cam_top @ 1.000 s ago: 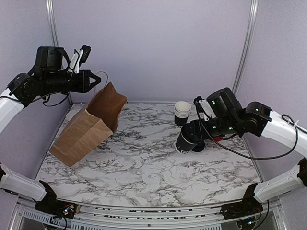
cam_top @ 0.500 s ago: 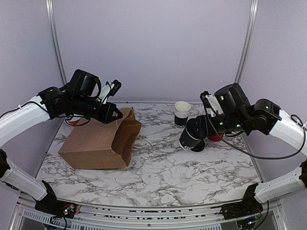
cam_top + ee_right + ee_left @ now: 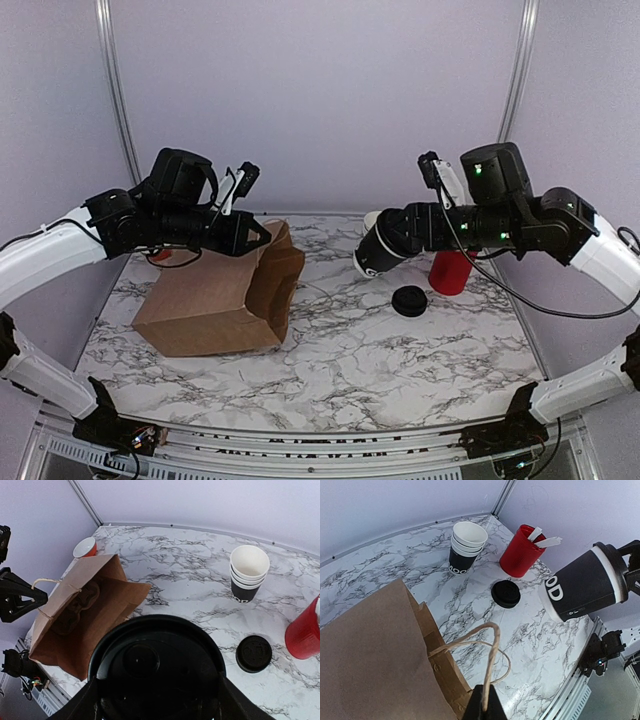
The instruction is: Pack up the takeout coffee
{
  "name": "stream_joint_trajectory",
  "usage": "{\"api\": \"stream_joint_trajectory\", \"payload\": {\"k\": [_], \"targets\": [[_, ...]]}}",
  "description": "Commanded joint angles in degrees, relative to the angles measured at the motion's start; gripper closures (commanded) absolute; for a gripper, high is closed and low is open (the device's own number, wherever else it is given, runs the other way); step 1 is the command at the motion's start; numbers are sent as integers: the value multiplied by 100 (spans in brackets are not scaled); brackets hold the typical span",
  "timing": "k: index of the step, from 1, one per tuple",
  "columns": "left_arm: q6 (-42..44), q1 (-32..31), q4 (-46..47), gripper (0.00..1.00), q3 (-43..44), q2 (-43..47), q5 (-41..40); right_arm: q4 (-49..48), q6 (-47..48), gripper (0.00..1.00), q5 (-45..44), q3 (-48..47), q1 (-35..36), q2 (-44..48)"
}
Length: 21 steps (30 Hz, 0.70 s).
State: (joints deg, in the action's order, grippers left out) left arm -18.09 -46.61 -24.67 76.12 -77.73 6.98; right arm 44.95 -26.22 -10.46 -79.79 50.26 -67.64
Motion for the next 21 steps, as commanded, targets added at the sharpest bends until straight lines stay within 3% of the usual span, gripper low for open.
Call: {"api": "stream_joint_trajectory", "payload": {"k": [1, 6, 12, 21], "targets": [[-441, -306, 501, 100, 316, -16, -226, -948, -2, 35, 535, -199, 37, -261], [-797, -648, 845, 100, 731, -207, -425, -1800, -208, 34, 875, -179, 28, -575], [-998, -1010, 1104, 100, 1371, -643, -795, -2155, -369, 35, 1278, -370, 57, -1141], [-1300, -1064, 2550, 100, 835, -548, -945, -1871, -339, 35, 1149, -232, 54, -1207]]}}
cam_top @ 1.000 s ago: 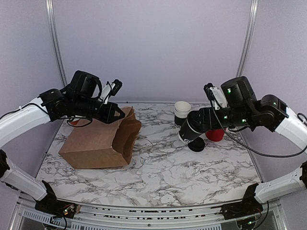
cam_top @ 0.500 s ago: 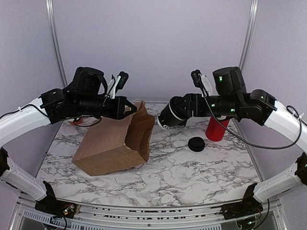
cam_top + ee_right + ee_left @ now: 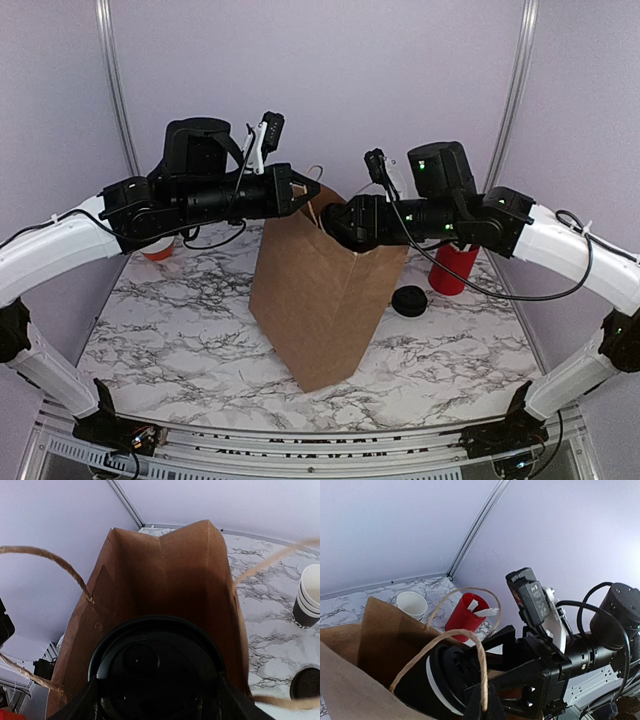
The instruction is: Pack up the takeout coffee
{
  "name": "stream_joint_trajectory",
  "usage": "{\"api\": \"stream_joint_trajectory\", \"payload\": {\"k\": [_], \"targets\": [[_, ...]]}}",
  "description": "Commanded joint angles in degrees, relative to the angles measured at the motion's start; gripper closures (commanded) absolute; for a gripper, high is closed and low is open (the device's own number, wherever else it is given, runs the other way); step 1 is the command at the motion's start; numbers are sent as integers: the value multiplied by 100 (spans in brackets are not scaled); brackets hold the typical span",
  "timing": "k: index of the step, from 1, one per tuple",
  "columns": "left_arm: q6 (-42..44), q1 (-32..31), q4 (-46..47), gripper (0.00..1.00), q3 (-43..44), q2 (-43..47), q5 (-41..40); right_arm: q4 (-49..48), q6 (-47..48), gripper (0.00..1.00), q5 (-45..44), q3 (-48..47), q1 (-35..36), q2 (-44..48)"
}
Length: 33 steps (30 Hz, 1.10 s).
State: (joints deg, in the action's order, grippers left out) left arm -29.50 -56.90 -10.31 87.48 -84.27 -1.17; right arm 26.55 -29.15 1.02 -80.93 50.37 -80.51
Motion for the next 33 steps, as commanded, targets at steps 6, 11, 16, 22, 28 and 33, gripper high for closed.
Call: {"api": "stream_joint_trajectory", "payload": {"k": [6, 11, 16, 22, 28, 33], "targets": [[-46, -155, 2080, 100, -795, 184, -4, 404, 73, 35, 246, -286, 43, -90], [-63, -280, 2421, 100, -1404, 461, -45, 795, 156, 35, 320, -380, 116, -254], [-151, -375, 2702, 100, -1980, 868, -74, 1195, 276, 35, 220, -797, 265, -633], [-203, -580, 2973, 100, -2734, 1315, -81, 2018, 566, 36, -20, -1840, 487, -1457], [-318, -706, 3166, 100, -3434, 1747, -192, 2741, 748, 36, -71, -3031, 542, -2163], [-411, -708, 3210, 100, -3902, 2231, -531, 3057, 879, 36, -276, -3347, 840, -2571]]}}
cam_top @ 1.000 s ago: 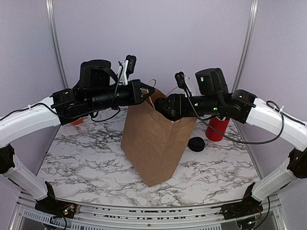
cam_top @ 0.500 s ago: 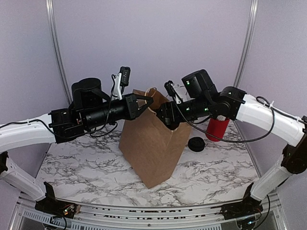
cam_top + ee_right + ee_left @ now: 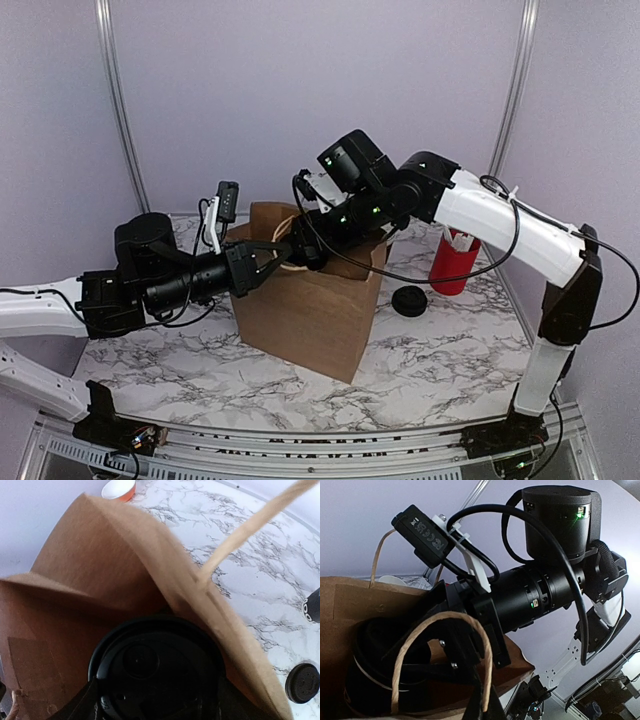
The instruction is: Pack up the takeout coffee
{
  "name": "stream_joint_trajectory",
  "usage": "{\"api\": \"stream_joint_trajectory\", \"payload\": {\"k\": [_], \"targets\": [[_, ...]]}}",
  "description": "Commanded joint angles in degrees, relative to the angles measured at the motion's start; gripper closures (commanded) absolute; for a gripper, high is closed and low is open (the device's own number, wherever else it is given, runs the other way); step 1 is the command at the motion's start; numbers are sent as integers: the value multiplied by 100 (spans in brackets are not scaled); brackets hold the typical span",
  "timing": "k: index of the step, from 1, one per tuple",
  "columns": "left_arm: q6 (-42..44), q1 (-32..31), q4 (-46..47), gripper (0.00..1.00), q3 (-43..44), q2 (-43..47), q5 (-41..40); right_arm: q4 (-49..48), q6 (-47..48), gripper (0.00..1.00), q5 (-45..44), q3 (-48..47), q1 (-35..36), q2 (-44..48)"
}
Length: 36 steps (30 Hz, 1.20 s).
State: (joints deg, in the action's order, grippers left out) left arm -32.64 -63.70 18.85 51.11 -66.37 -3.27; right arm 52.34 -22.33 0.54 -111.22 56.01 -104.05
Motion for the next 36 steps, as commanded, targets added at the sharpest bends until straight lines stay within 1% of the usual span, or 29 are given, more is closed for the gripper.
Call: {"api": "stream_joint_trajectory", "payload": {"k": [1, 7, 8, 11, 15, 21, 25, 31, 36], "targets": [[-134, -30, 302, 100, -373, 570, -416, 529, 249, 36, -298, -329, 343, -299], [-211, -28, 295, 100, -880, 1463, -935, 714, 643, 36, -765, -217, 608, -497], [-198, -33, 241, 100, -1032, 1570, -970, 743, 689, 36, -801, -205, 626, -514], [-193, -28, 141, 100, -1124, 1765, -1058, 826, 843, 36, -866, -196, 657, -593], [-146, -28, 12, 100, -1104, 1762, -1081, 936, 997, 36, -926, -236, 695, -709], [-151, -30, -39, 100, -1115, 1666, -1088, 1057, 1172, 36, -1245, -291, 869, -862], [-143, -28, -39, 100, -1116, 1629, -1037, 1160, 1149, 36, -1274, -284, 885, -985], [-140, -29, -39, 100, -1101, 1523, -694, 1358, 953, 36, -1166, -575, 878, -1220], [-225, -28, -30, 100, -1138, 1420, -458, 1469, 931, 36, -1060, -631, 850, -1420]]}}
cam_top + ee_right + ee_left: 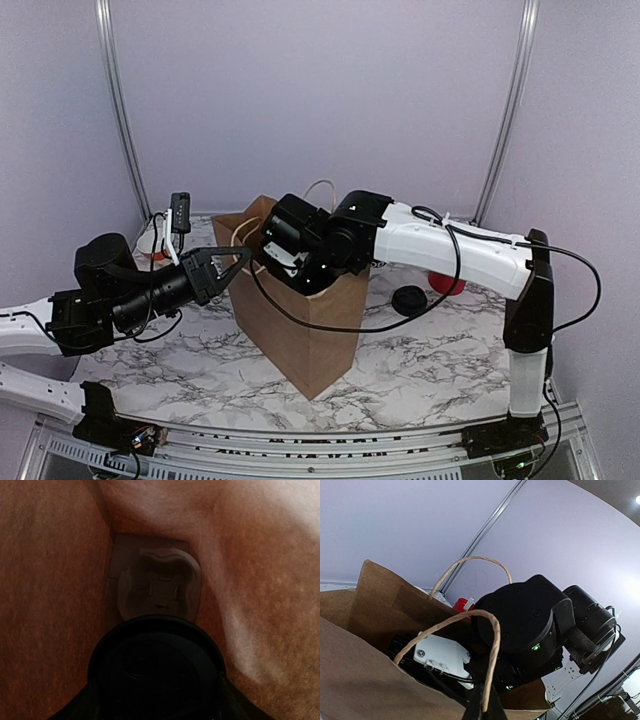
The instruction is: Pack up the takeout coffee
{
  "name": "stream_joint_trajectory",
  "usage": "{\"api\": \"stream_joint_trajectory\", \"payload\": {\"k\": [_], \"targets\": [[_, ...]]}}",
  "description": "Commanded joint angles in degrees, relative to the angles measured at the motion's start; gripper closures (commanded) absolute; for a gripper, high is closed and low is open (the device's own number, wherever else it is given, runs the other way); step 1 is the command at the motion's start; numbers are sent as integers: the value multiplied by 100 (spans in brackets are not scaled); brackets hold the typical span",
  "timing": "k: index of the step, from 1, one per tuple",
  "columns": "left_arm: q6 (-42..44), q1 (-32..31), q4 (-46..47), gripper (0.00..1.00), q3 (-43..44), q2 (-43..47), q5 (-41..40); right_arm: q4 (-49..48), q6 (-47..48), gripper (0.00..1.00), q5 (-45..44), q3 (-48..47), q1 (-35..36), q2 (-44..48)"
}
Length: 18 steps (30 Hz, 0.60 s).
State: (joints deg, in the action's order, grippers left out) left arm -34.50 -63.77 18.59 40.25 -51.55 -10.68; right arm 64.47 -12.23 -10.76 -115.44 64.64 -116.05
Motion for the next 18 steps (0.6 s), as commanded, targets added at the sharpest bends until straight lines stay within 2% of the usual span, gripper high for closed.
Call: {"api": "stream_joint_trajectory", "payload": {"k": [1, 18], "targets": [[-36, -23, -4, 100, -61, -47, 285, 272, -89, 36, 85, -200, -13, -239], [86, -26, -246, 100, -117, -10, -312, 885, -111, 36, 67, -989, -13, -128]]}}
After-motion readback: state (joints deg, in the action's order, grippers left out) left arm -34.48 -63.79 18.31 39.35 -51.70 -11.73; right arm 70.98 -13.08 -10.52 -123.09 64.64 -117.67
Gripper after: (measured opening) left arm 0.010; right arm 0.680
